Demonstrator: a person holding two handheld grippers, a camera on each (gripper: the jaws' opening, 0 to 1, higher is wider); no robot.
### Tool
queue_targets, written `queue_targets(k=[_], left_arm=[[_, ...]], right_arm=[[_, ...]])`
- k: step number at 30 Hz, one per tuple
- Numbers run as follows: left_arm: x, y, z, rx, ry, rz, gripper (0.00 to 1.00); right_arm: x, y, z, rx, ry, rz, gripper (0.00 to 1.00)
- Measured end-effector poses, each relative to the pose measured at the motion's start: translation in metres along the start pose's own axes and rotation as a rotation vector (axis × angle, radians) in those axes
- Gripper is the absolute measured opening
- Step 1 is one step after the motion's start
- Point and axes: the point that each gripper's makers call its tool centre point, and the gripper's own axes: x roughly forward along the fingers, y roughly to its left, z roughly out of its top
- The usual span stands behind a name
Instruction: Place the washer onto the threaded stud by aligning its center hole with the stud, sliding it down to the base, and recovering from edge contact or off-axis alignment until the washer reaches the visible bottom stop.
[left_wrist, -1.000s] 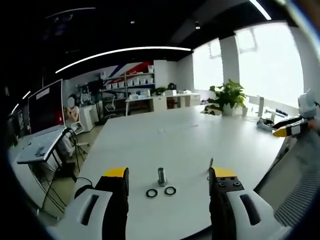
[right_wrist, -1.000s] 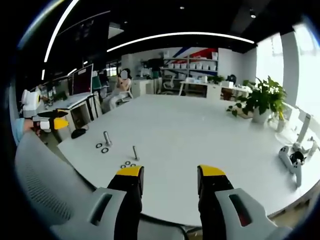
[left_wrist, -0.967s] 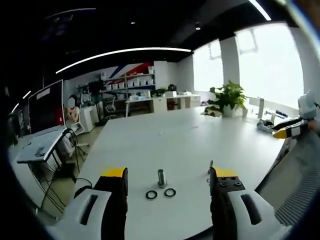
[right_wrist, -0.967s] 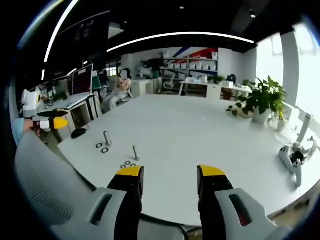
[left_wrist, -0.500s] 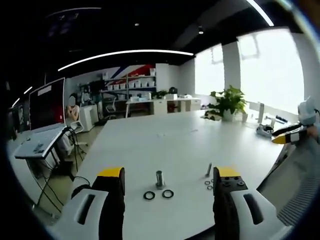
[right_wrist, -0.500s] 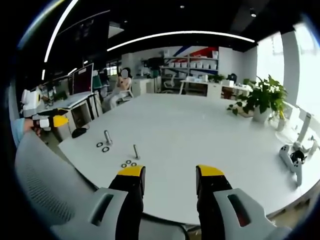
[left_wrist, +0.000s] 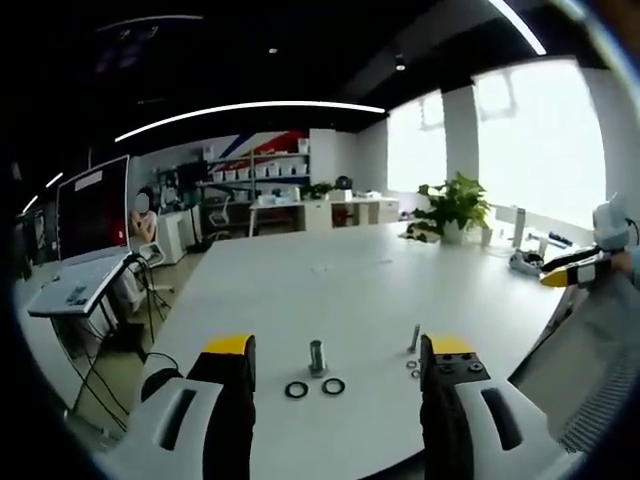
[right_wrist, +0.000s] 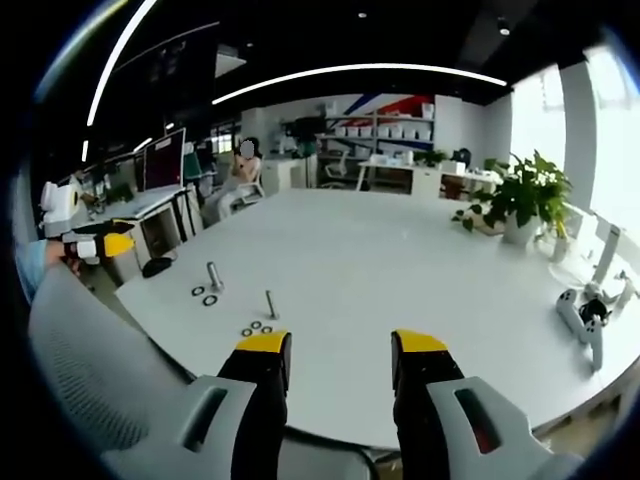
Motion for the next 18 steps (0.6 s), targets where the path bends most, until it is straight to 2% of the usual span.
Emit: queue_targets(k=[4,11,14,18], left_arm=[[-0.006,0.002,-0.006,-0.004,0.003,0.006,0.63],[-0.006,0.000,-0.004,-0.006,0.000,0.003,0.63],[-0.009,-0.001,-0.006,-0.008,0.000,-0.002,0.63],[-0.009,-0.003,-0.005,-0.006,0.002,-0.009,0.62]], right_arm=[[-0.005,0.006,-0.006,-0.009,0.009,0.005,0.42],[-0.005,0.002,-0.008,-0.009,0.023,-0.009,0.43],[-0.006,0.005,-0.007,-0.017,0.013,0.008,0.45],[-0.005,0.009,-0.012,-0.047,0.053,0.030,0.46]])
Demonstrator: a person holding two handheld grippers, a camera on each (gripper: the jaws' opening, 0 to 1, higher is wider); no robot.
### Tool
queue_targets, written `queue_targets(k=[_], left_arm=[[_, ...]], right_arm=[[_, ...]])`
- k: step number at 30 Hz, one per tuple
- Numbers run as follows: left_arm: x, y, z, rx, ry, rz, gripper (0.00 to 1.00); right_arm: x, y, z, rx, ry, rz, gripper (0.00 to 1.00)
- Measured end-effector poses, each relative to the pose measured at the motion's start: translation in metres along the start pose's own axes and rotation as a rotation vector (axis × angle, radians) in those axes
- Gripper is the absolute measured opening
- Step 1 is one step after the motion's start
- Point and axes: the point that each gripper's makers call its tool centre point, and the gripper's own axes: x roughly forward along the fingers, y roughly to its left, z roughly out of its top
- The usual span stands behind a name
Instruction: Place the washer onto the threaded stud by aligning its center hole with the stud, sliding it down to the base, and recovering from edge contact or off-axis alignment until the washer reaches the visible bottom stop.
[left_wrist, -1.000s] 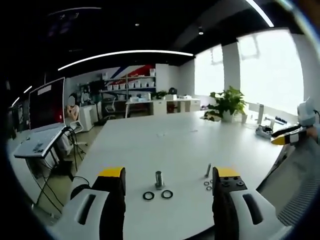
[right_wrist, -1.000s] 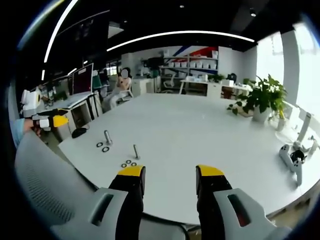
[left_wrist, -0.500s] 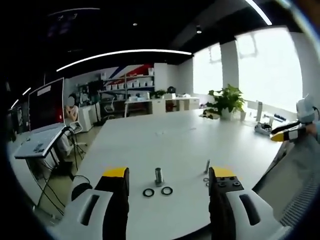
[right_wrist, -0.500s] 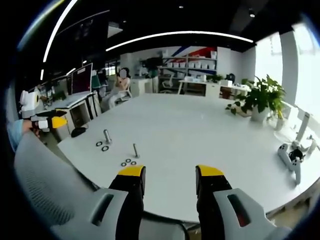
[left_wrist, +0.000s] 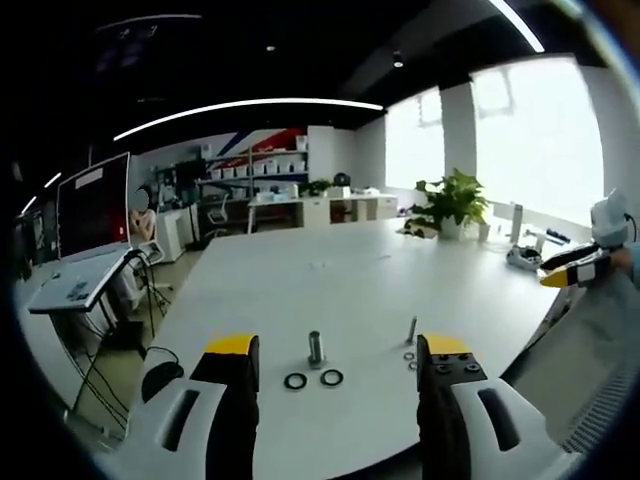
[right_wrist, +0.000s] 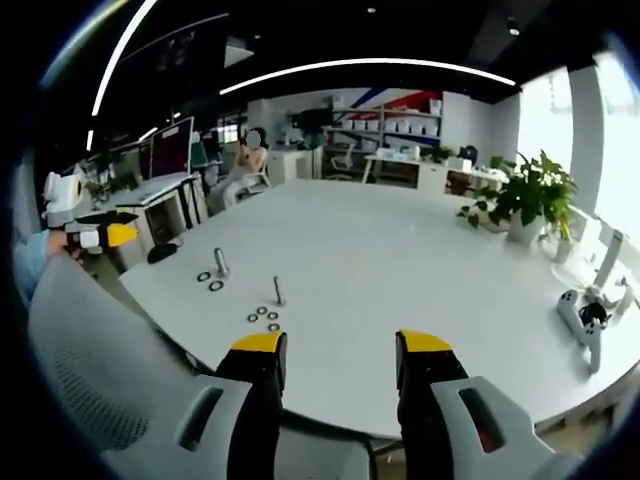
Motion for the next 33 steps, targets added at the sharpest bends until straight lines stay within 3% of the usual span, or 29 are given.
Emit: queue_targets(k=[4,8,10,13,19,24,27,33], left_arm=[[0.000,-0.001,-0.001,-0.001,0.000,-0.004,0.62],[-0.002,-0.001,-0.002,0.005,0.005,-0.005,0.61],[-0.004,0.002,0.005,0.002,-0.032,0.006,0.60],[-0.003,0.001,0.001,0.000,-0.012,0.001,0.61],[-0.003,-0.001,-0.001,0.006,-0.002,-0.008,0.61],[-0.002,-0.006,-0.004,0.003,0.015,-0.036,0.59],[-0.002,-0.008,-0.006,0.003,0.022,-0.050,0.53],[-0.002,-0.009,-0.008,0.000,0.036,-0.059,0.53]], right_arm=[[0.000,0.008,-0.005,-0.011,0.031,0.048,0.47],[0.002,0.026,-0.015,-0.031,0.106,0.172,0.45],[0.002,0.029,-0.016,-0.039,0.121,0.203,0.44],[0.000,0.039,-0.018,-0.061,0.175,0.293,0.38],[0.003,0.046,-0.007,-0.112,0.210,0.364,0.36],[0.011,0.048,-0.001,-0.133,0.253,0.379,0.35],[0.016,0.055,0.003,-0.124,0.272,0.408,0.35],[0.027,0.071,0.004,-0.161,0.318,0.469,0.35]])
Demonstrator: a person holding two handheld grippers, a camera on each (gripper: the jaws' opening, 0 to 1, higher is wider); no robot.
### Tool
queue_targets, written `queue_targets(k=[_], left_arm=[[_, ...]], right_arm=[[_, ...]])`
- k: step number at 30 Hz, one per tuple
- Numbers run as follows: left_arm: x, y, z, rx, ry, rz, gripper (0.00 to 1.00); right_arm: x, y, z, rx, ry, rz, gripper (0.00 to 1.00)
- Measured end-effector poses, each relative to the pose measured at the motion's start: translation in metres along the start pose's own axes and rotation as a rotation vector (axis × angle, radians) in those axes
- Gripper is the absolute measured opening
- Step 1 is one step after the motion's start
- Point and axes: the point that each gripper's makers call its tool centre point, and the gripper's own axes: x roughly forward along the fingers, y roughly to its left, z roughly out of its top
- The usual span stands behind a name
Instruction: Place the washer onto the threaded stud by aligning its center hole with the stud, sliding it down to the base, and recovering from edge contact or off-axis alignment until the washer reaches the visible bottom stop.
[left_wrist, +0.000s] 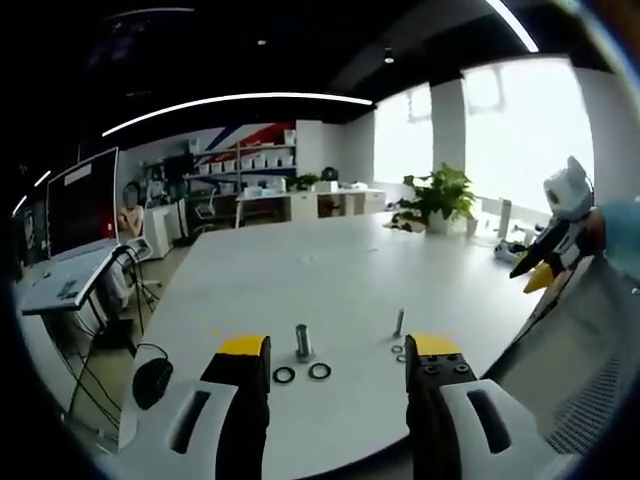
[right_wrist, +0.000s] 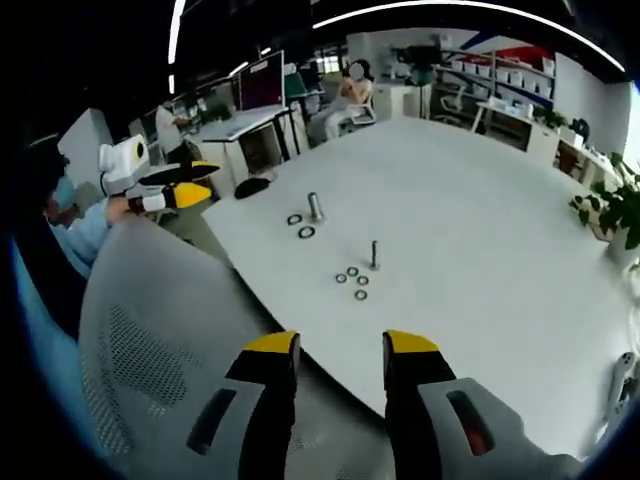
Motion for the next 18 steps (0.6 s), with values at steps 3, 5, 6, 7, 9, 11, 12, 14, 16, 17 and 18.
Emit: queue_targets(k=[3,5,6,7,9,11,12,14,16,17,18], left_arm=[[0.000,-0.001,-0.003,-0.006,0.015,-0.005,0.53],[-0.001,0.000,-0.005,-0.007,0.020,-0.002,0.53],[-0.001,0.000,-0.005,-0.008,0.021,-0.001,0.53],[-0.001,0.000,-0.006,-0.010,0.024,-0.002,0.53],[0.000,0.000,-0.007,-0.009,0.031,-0.003,0.53],[0.001,-0.001,-0.007,-0.007,0.037,-0.005,0.53],[0.000,-0.001,-0.008,-0.007,0.038,-0.005,0.53],[0.000,0.001,-0.008,-0.011,0.039,0.000,0.52],[0.000,0.003,-0.007,-0.018,0.036,0.008,0.52],[0.001,0.004,-0.007,-0.021,0.034,0.011,0.52],[0.001,0.004,-0.007,-0.023,0.033,0.012,0.52]], right_arm=[[0.008,0.005,-0.001,0.040,0.037,0.056,0.35],[0.013,0.004,0.004,0.046,0.034,0.069,0.35],[0.017,0.003,0.005,0.049,0.041,0.074,0.35],[0.019,0.002,0.006,0.048,0.047,0.075,0.35],[0.025,-0.004,0.006,0.026,0.067,0.073,0.35],[0.029,-0.004,0.007,0.005,0.088,0.078,0.35],[0.032,-0.004,0.009,-0.011,0.099,0.081,0.35],[0.037,-0.005,0.009,-0.044,0.123,0.086,0.36],[0.040,-0.006,0.009,-0.074,0.145,0.089,0.36],[0.043,-0.006,0.009,-0.095,0.156,0.090,0.36],[0.045,-0.006,0.009,-0.106,0.167,0.091,0.36]])
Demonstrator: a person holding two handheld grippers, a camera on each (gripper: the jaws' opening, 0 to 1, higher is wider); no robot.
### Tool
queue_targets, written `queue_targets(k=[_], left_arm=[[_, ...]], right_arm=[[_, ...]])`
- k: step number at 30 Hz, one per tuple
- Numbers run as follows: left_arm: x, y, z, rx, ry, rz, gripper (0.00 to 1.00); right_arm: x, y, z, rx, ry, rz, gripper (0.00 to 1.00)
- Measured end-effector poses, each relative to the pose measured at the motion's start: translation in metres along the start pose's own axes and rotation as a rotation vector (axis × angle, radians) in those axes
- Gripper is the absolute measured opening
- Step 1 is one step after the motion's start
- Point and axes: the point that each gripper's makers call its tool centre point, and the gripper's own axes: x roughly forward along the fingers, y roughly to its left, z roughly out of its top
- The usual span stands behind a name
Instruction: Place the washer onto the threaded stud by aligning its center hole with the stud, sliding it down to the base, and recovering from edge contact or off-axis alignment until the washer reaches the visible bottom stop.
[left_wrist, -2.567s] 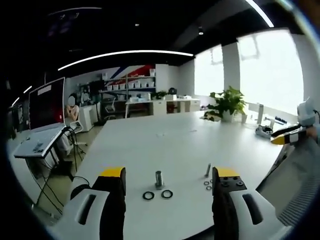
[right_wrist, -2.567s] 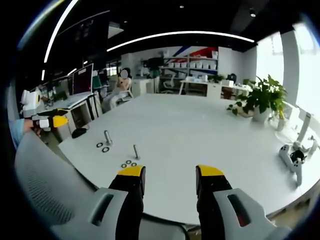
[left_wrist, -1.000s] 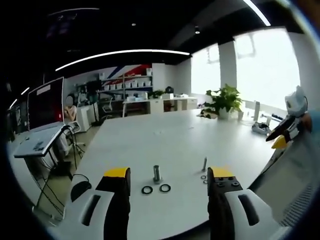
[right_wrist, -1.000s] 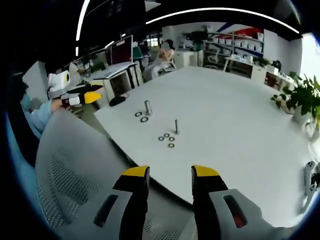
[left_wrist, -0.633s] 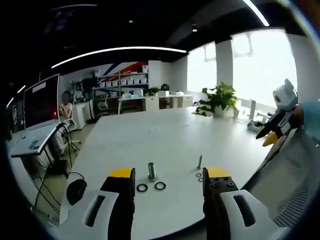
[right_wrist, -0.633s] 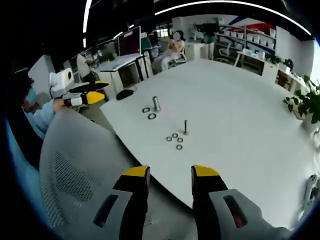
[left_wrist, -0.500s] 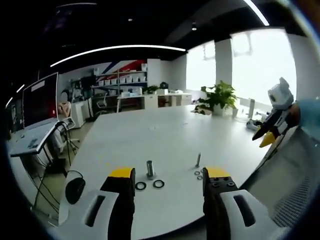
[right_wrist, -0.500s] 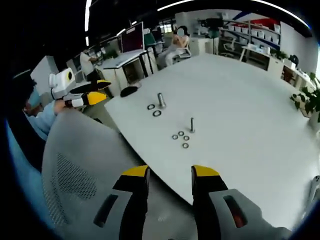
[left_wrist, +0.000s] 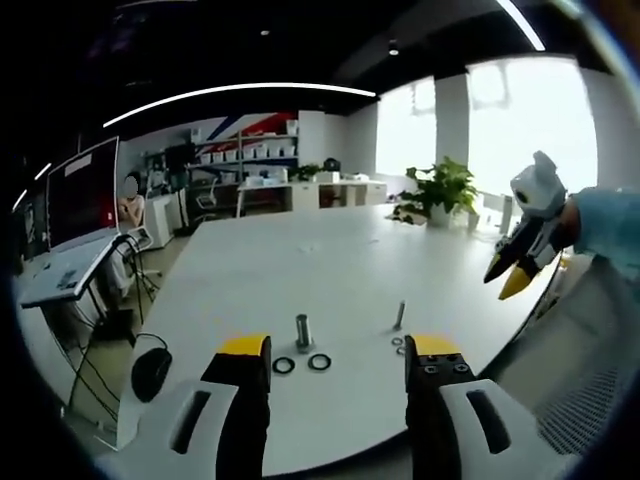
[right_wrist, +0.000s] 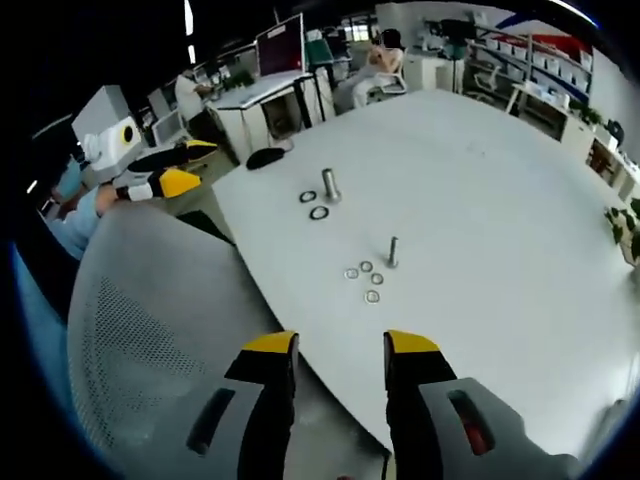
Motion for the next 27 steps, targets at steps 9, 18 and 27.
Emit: queue_targets(k=[9,18,27], left_arm=[[0.004,0.014,0.004,-0.023,-0.006,0.012,0.52],[0.003,0.015,-0.001,-0.041,0.013,0.014,0.52],[0.004,0.013,-0.006,-0.034,0.038,0.005,0.49]], right_arm=[[0.018,0.001,-0.011,-0.211,0.152,0.055,0.36],[0.041,-0.004,-0.012,-0.297,0.262,0.102,0.37],[0.055,-0.006,-0.009,-0.338,0.322,0.114,0.37]])
